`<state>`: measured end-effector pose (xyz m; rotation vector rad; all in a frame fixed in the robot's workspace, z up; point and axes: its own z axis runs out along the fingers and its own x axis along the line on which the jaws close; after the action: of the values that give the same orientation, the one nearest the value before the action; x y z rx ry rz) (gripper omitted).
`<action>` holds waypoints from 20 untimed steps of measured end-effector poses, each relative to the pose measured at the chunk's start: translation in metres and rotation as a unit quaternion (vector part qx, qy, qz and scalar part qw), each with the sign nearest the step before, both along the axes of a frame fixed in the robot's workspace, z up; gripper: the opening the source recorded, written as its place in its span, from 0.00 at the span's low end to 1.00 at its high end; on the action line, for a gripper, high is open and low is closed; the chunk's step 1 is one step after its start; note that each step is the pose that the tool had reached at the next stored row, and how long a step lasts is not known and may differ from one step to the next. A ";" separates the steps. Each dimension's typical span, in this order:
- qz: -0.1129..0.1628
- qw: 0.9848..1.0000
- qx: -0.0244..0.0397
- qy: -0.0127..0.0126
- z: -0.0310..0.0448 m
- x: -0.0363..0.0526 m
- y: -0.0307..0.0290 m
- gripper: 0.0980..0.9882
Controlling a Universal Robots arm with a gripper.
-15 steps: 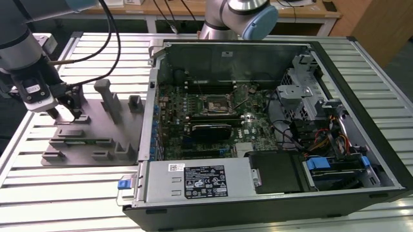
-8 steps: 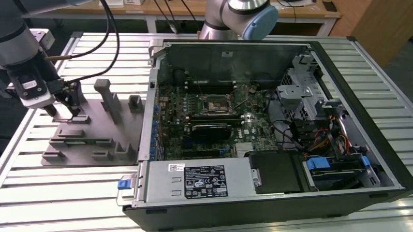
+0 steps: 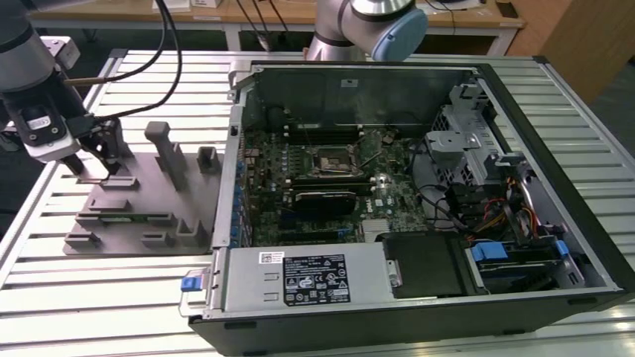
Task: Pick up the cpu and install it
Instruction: 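Pick up the cpu and move it towards the insertion slot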
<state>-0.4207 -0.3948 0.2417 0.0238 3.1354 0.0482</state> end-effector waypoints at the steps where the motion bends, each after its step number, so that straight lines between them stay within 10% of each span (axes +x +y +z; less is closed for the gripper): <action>1: 0.000 1.000 0.000 0.000 0.0012 0.0000 0.0000 0.50; 20: 0.000 1.000 0.000 -0.001 0.0263 0.0000 0.0000 0.50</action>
<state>-0.4207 -0.3948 0.2680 0.0238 3.1338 0.0481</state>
